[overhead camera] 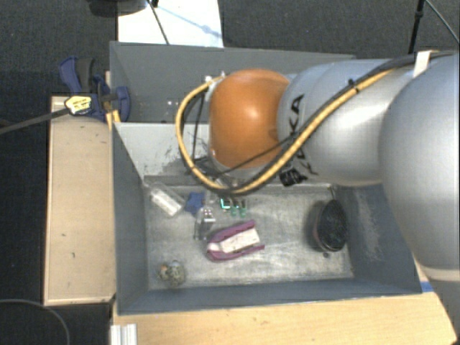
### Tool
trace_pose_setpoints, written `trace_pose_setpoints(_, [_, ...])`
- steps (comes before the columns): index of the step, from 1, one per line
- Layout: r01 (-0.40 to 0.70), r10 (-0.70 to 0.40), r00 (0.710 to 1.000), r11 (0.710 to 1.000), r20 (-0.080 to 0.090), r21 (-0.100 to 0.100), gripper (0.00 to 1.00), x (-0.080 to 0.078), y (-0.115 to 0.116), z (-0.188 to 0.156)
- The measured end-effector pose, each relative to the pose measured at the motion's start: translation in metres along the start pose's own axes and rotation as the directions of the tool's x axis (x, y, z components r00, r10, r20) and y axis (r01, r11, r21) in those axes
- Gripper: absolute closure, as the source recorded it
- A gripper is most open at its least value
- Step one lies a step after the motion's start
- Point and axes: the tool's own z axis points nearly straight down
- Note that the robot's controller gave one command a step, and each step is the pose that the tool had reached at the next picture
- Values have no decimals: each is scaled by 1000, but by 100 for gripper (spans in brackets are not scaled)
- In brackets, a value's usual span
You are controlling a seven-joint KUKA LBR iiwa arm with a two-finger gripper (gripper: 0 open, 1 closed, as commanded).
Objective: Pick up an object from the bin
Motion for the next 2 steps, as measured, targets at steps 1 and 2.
trace_pose_setpoints(1, [-333, 333, 943, 943, 5, -3, 0, -11, -57, 96])
trace_pose_setpoints(2, [-394, 394, 919, 919, 8, -7, 0, -8, -7, 95])
